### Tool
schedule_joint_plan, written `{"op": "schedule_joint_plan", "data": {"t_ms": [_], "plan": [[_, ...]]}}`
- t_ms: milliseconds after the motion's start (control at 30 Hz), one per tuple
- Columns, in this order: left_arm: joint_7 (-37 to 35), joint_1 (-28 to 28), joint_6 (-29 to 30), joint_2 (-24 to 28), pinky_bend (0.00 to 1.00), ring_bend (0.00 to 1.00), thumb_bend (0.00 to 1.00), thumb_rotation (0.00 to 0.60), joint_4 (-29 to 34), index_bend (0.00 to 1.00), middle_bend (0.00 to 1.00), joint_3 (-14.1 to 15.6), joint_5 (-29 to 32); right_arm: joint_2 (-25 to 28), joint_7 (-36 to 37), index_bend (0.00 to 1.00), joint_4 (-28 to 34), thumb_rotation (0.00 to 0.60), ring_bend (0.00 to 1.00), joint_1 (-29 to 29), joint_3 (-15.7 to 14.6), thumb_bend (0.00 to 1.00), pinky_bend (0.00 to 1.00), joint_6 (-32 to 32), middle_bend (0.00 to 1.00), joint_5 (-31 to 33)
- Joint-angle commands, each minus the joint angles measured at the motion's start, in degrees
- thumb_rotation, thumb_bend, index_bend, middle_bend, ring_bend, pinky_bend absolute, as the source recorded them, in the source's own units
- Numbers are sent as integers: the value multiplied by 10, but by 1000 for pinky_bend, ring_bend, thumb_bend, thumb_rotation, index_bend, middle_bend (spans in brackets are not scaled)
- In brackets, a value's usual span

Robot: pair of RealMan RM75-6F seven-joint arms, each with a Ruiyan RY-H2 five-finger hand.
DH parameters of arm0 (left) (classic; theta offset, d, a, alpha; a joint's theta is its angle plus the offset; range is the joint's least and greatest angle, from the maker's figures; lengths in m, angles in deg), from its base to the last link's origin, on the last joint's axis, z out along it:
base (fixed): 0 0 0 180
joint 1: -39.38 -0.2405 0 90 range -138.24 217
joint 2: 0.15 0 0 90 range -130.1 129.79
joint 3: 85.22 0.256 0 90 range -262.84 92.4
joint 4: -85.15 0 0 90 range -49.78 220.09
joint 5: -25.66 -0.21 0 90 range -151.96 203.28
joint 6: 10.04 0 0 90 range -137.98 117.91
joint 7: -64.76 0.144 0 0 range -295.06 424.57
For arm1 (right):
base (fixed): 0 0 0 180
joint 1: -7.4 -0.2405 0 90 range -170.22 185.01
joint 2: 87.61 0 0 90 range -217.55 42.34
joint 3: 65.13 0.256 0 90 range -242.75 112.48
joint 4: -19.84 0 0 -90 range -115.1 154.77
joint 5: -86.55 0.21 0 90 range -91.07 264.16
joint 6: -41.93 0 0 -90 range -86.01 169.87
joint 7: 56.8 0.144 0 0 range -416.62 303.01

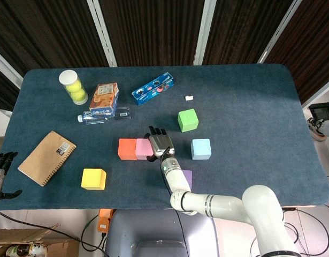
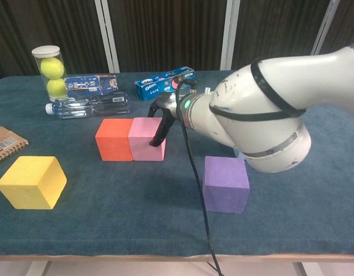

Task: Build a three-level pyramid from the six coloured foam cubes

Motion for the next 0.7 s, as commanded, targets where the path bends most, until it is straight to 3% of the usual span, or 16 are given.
{"op": "schedule_joint_plan", "data": {"t_ms": [33,367,700], "plan": [[1,0,-1,0,123,1,98,600,1,97,70,0,0,1,3,426,0,600,0,1,0,204,0,3,0,1],[8,0,-5,0,123,1,98,600,4,96,70,-2,2,-3,7,373,-5,600,0,-3,0,205,0,11,0,6],[6,-2,-7,1,123,1,98,600,2,96,70,-4,3,-4,3,115,-9,600,0,-9,-2,204,0,15,0,18]]}}
